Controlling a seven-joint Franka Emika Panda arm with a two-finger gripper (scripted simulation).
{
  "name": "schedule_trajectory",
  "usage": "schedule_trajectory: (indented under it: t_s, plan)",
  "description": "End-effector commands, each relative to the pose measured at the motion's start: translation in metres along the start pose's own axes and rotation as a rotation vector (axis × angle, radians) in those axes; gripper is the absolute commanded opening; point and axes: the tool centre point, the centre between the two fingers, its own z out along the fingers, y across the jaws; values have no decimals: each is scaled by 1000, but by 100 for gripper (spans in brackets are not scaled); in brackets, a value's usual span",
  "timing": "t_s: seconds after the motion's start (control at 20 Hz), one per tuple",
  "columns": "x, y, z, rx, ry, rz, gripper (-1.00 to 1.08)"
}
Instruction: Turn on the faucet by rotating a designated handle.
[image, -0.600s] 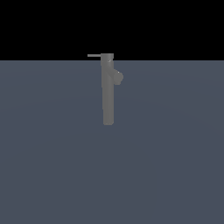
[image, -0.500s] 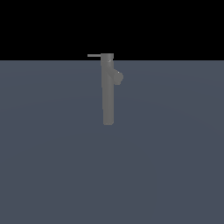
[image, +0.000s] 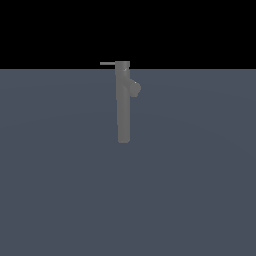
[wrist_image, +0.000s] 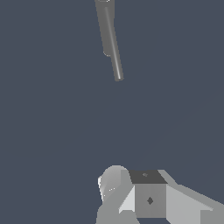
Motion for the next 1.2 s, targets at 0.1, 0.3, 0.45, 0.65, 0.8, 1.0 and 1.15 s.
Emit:
schedule_trajectory:
  t_s: [0.1, 0.3, 0.45, 0.65, 0.8, 1.0, 1.15]
  plan:
    - [3, 0, 0, -1, 0, -1, -100]
    - [13, -2, -1, -3, 1, -6, -100]
    - [24, -3, -1, -7, 1, -10, -100]
    - [46, -6, -1, -13, 3, -19, -100]
    - [67, -9, 0, -18, 4, -29, -100]
    - [100, -15, 5, -25, 7, -44, -100]
    - [126, -20, 11, -29, 8, -56, -100]
